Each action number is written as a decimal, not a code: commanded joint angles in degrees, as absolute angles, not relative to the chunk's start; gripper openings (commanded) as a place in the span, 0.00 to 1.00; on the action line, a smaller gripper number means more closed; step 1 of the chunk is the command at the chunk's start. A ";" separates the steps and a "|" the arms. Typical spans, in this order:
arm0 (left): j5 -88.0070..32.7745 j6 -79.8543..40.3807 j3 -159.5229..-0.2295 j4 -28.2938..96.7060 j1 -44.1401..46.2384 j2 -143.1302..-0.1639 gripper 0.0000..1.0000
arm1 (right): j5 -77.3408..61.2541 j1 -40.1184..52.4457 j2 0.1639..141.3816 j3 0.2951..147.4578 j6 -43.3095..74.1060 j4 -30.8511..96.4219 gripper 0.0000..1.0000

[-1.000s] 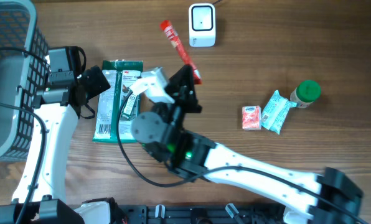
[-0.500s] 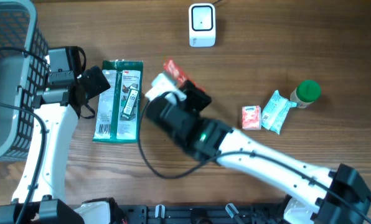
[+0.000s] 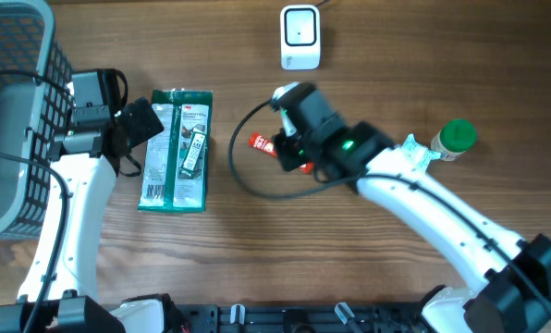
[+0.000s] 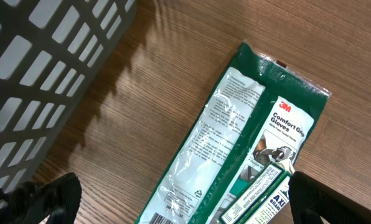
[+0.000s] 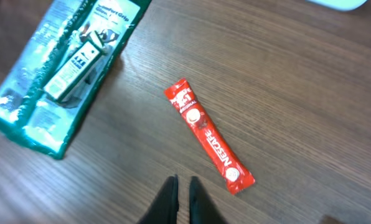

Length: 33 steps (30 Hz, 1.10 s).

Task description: Scan the item barcode

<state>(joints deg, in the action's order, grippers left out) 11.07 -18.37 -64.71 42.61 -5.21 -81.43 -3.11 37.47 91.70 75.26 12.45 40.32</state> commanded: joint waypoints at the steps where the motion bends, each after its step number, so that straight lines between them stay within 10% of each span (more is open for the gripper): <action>1: 10.98 -18.92 -64.88 42.48 -5.43 -81.12 1.00 | -16.23 32.84 93.36 76.55 4.32 44.71 0.27; 8: 10.98 -18.90 -64.86 42.48 -5.43 -81.12 1.00 | -7.14 32.56 100.44 76.49 -0.95 45.84 0.79; 13: 10.98 -18.92 -64.88 42.48 -5.43 -81.12 1.00 | -6.48 32.67 104.81 76.38 -4.78 40.82 0.60; 17: 10.98 -18.90 -64.88 42.48 -5.43 -81.12 1.00 | -6.46 32.67 108.25 76.38 -6.02 39.94 0.18; 33: 10.98 -18.90 -64.86 42.48 -5.43 -81.12 1.00 | -3.62 34.26 115.46 76.38 -10.11 38.57 0.25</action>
